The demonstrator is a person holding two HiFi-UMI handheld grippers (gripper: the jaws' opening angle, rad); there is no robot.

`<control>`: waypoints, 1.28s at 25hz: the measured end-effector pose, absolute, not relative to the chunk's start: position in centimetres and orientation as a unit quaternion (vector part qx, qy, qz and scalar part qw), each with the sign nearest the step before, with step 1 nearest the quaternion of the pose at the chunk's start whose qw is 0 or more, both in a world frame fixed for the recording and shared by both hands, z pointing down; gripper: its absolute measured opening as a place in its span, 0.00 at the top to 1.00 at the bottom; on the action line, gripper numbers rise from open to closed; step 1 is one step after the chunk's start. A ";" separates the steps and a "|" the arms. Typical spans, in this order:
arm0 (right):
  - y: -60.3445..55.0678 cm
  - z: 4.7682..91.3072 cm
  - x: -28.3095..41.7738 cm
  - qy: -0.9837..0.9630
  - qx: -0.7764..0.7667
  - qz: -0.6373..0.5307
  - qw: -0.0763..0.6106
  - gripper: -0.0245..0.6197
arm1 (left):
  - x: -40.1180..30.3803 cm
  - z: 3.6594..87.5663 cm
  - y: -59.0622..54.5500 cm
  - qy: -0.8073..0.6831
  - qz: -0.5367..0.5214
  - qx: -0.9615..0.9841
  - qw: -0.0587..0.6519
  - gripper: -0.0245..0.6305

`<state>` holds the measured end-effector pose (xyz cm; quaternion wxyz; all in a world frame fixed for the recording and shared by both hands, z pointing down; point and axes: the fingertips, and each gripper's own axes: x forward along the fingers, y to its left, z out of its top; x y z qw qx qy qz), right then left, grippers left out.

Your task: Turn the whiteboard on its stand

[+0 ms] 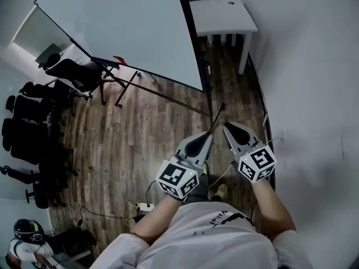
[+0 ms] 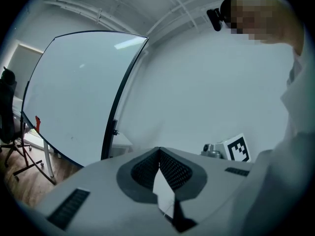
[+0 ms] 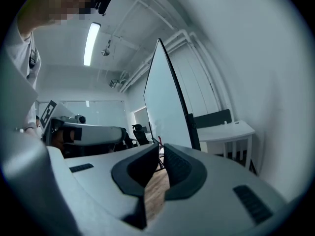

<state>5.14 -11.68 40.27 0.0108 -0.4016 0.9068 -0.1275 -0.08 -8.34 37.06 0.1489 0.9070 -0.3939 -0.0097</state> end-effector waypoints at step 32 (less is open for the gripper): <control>-27.4 50.8 2.5 0.866 -0.447 -0.205 -0.083 0.93 | -0.4 75.0 -37.9 -0.391 0.191 0.876 0.208 0.70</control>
